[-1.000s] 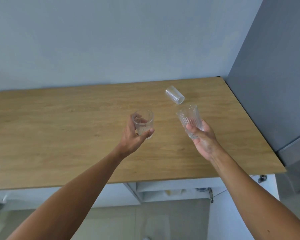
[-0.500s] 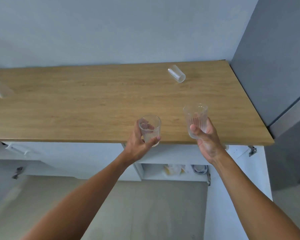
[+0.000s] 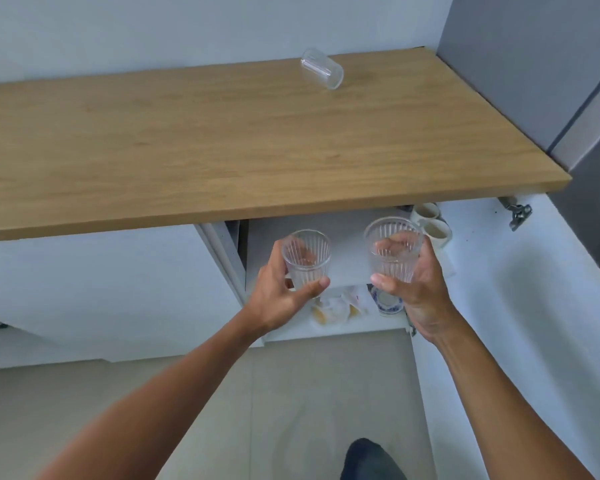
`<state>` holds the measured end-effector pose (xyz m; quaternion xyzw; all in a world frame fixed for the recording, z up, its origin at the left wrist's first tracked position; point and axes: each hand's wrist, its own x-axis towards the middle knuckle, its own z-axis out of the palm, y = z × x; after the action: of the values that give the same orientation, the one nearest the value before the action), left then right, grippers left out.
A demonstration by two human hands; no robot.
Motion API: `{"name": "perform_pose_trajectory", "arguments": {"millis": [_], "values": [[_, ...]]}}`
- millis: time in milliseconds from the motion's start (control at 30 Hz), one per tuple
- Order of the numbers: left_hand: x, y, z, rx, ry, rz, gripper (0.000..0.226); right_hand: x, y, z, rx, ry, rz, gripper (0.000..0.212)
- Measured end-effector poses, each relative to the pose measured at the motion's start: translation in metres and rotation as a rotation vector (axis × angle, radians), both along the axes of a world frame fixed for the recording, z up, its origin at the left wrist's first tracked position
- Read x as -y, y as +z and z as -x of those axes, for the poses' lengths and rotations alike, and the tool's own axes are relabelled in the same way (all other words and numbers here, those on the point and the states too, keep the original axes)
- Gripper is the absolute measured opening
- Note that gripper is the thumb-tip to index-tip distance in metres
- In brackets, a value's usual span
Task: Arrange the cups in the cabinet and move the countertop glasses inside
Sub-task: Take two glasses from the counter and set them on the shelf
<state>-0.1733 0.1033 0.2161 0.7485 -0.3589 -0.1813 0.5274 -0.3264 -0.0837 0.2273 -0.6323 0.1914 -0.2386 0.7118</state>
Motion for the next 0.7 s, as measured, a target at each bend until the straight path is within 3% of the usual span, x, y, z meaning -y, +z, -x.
{"name": "perform_pose_trajectory", "arguments": {"millis": [400,700], "values": [[0.051,-0.154,-0.06,0.061,0.056,0.054,0.06,0.058,-0.161,-0.043,0.056,-0.068,0.098,0.064],[0.107,-0.217,-0.1,0.104,0.069,0.114,0.062,0.123,-0.234,-0.083,0.06,-0.167,0.249,0.05]]}}
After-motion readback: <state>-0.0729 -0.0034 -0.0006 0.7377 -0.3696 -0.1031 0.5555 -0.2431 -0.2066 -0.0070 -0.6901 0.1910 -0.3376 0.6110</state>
